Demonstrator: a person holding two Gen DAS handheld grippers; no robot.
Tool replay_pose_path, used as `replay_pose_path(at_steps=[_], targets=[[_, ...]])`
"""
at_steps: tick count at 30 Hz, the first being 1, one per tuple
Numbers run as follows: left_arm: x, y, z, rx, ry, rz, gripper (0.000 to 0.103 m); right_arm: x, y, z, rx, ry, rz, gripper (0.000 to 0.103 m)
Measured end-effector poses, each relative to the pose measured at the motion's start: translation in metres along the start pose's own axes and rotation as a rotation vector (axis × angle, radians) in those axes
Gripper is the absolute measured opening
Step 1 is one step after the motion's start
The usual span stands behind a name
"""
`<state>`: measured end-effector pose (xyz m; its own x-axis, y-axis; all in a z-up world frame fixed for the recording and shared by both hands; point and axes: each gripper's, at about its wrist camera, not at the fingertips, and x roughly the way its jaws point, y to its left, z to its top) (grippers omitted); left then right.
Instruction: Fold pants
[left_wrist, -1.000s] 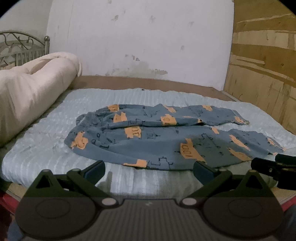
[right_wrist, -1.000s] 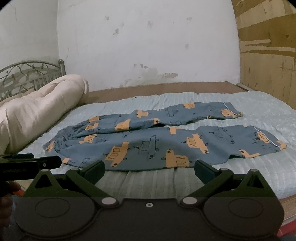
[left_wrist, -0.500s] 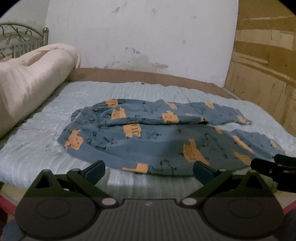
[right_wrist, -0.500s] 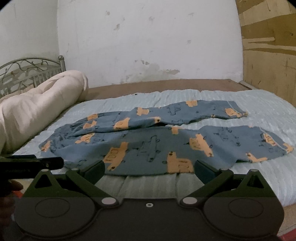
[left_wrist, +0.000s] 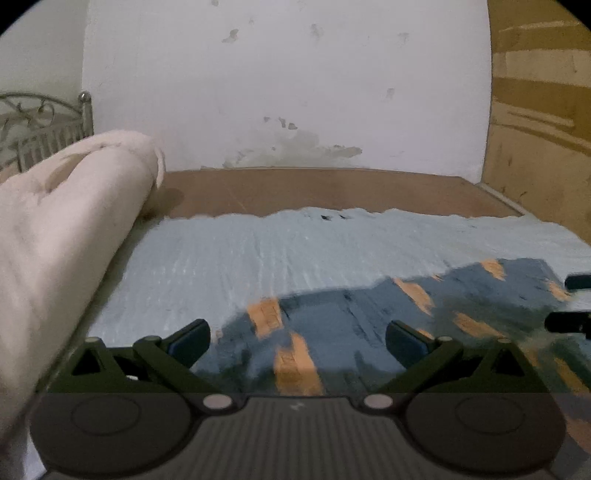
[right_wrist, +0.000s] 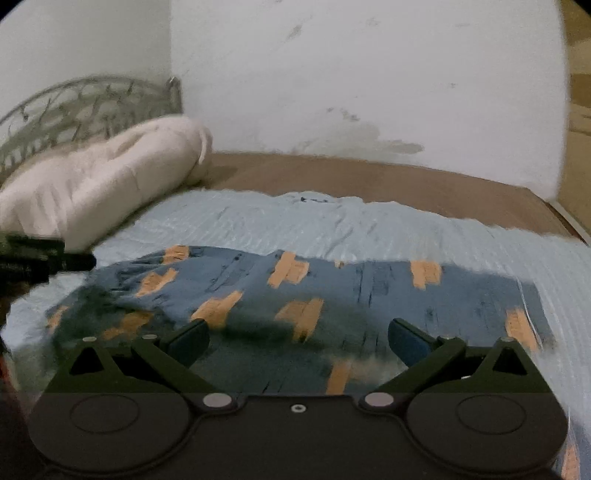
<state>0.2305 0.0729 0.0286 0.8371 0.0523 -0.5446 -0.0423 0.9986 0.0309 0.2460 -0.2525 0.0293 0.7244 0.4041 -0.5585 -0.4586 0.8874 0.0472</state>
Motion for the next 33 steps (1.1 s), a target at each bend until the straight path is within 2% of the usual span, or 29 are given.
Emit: replay_pose_path(at_steps=[3, 6, 10, 12, 14, 18, 19, 21, 22, 23, 24, 25, 26, 28, 30, 33], targets=[[0.043, 0.009, 0.021, 0.082, 0.014, 0.002, 0.103, 0.055, -0.015, 0.036, -0.089, 0.036, 0.08, 0.102], [0.092, 0.02, 0.032, 0.154, 0.057, -0.029, 0.103, 0.105, -0.02, 0.062, -0.153, 0.082, 0.186, 0.102], [0.14, 0.04, 0.033, 0.172, 0.139, -0.092, 0.103, 0.164, -0.018, 0.085, -0.244, 0.127, 0.275, 0.102], [0.156, 0.05, 0.03, 0.171, 0.168, -0.122, 0.103, 0.19, -0.02, 0.093, -0.246, 0.16, 0.336, 0.1], [0.171, 0.06, 0.03, 0.175, 0.215, -0.153, 0.103, 0.214, -0.024, 0.098, -0.23, 0.228, 0.382, 0.088], [0.189, 0.072, 0.029, 0.197, 0.277, -0.195, 0.101, 0.247, -0.026, 0.098, -0.273, 0.349, 0.444, 0.08], [0.193, 0.074, 0.028, 0.191, 0.297, -0.211, 0.096, 0.25, -0.025, 0.096, -0.284, 0.36, 0.454, 0.075], [0.198, 0.078, 0.028, 0.177, 0.333, -0.248, 0.083, 0.254, -0.025, 0.095, -0.294, 0.383, 0.466, 0.058], [0.2, 0.079, 0.027, 0.169, 0.351, -0.274, 0.074, 0.254, -0.024, 0.093, -0.296, 0.387, 0.47, 0.046], [0.2, 0.08, 0.026, 0.164, 0.364, -0.301, 0.062, 0.252, -0.024, 0.092, -0.298, 0.39, 0.475, 0.038], [0.2, 0.08, 0.026, 0.157, 0.384, -0.326, 0.055, 0.251, -0.022, 0.09, -0.303, 0.39, 0.477, 0.034], [0.2, 0.08, 0.025, 0.147, 0.404, -0.353, 0.04, 0.249, -0.02, 0.089, -0.312, 0.391, 0.474, 0.026], [0.199, 0.081, 0.024, 0.134, 0.416, -0.379, 0.025, 0.247, -0.018, 0.088, -0.325, 0.39, 0.469, 0.014], [0.198, 0.082, 0.024, 0.121, 0.425, -0.376, 0.008, 0.246, -0.015, 0.089, -0.341, 0.383, 0.451, 0.004], [0.197, 0.083, 0.029, 0.111, 0.429, -0.315, 0.005, 0.243, -0.01, 0.094, -0.368, 0.347, 0.42, 0.0], [0.195, 0.091, 0.044, 0.018, 0.421, -0.25, 0.002, 0.244, -0.008, 0.111, -0.386, 0.285, 0.365, 0.0]])
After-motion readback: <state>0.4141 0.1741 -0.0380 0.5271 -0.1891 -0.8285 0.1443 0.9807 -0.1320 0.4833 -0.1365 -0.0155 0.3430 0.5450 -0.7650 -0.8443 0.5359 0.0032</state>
